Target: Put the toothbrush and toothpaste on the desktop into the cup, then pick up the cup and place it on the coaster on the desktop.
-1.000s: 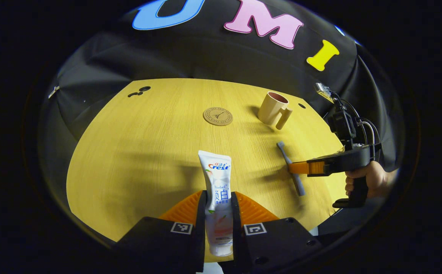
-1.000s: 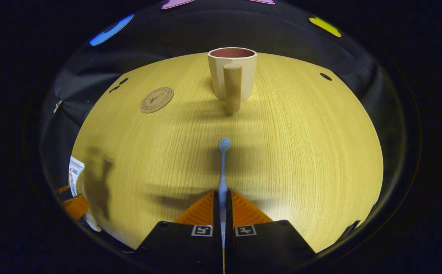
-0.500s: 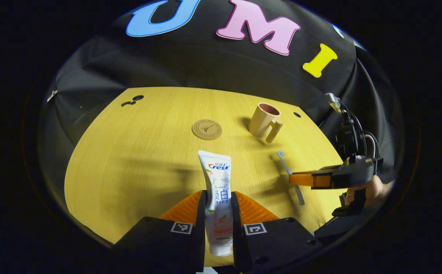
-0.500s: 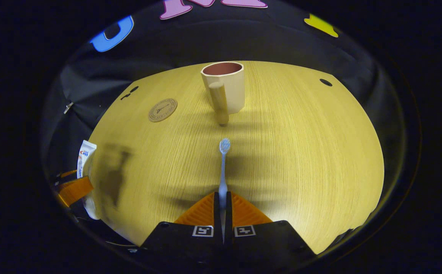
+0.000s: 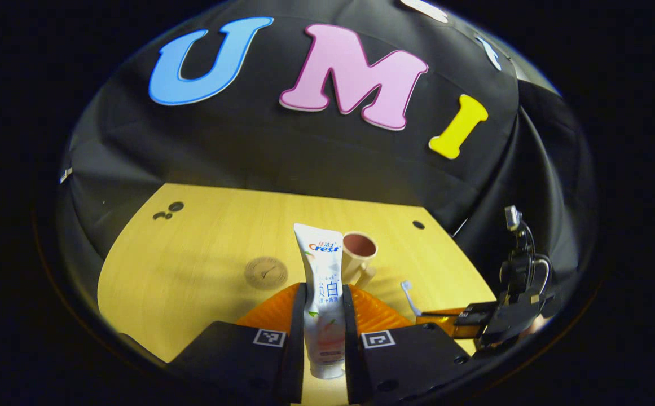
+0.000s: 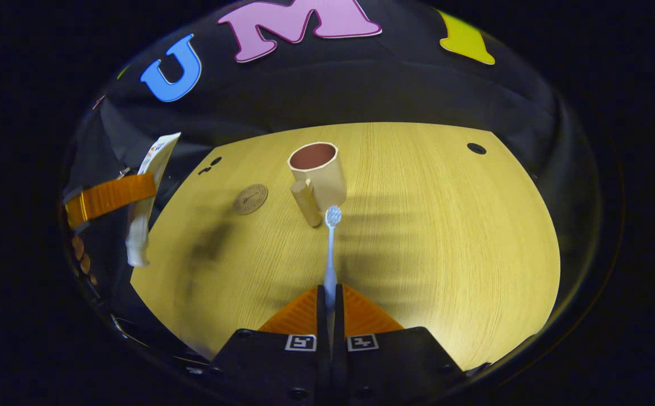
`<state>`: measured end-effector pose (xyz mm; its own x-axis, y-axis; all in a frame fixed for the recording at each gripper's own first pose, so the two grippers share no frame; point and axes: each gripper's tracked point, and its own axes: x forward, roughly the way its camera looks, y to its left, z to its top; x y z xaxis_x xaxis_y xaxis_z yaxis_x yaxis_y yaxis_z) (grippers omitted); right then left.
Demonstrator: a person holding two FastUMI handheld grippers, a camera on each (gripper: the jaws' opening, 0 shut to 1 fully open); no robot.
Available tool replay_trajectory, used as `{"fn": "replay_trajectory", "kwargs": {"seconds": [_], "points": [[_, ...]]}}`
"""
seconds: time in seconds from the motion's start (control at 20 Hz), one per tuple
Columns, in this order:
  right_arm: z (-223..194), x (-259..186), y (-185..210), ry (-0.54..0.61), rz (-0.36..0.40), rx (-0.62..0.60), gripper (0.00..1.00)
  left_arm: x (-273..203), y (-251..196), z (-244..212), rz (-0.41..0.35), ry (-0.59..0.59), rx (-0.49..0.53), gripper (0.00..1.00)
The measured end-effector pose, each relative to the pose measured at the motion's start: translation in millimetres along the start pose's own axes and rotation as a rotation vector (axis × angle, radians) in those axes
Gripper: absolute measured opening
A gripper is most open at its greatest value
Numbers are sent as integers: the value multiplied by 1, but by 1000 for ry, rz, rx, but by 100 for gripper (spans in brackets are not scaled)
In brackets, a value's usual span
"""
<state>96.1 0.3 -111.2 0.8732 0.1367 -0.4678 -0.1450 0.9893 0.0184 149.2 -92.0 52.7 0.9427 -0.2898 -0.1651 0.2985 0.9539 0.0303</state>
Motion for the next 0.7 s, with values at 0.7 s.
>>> {"fn": "replay_trajectory", "kwargs": {"seconds": [0.7], "points": [[56, -28, -63, -84, 18, 8, 5, 169, -80, 84, -149, -142, 136, 34]]}}
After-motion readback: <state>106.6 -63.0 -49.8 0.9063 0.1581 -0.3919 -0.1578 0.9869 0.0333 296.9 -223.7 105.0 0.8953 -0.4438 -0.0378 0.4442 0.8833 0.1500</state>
